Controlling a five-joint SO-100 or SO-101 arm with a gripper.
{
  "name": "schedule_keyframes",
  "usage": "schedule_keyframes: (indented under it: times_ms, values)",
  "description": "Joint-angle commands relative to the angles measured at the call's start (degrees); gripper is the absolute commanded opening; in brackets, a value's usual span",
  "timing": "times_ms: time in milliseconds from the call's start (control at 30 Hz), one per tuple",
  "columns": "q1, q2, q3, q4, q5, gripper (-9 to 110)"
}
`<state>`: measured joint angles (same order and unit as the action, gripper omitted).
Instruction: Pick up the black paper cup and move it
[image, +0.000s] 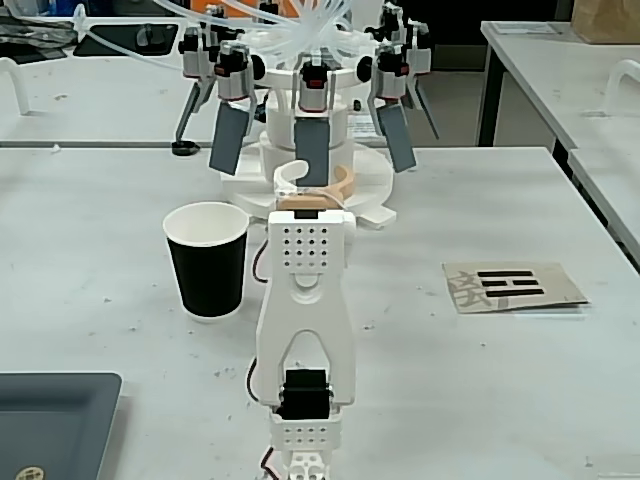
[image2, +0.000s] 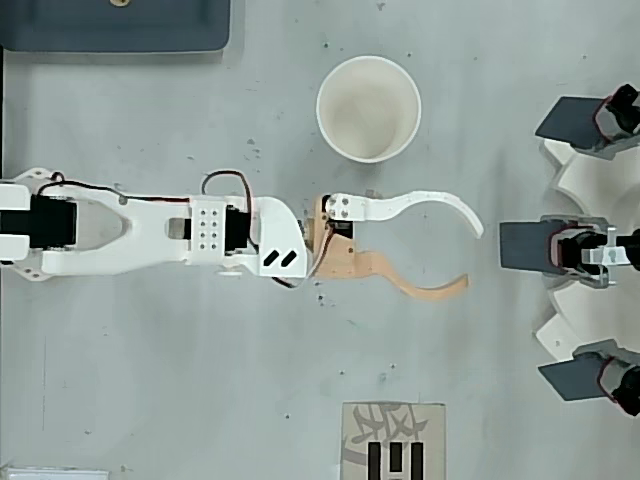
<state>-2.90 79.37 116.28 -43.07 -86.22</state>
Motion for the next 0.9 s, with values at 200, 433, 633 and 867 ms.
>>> schedule_keyframes:
  times_ms: [200, 433, 633, 867]
  values:
    - [2.90, 5.19, 3.25, -2.99, -5.80, 8]
    - [2.90, 5.19, 3.25, -2.99, -5.80, 8]
    - [2.90, 7.56, 6.24, -3.43, -5.71, 8]
    - [2.90, 13.18, 12.74, -5.27, -5.10, 9]
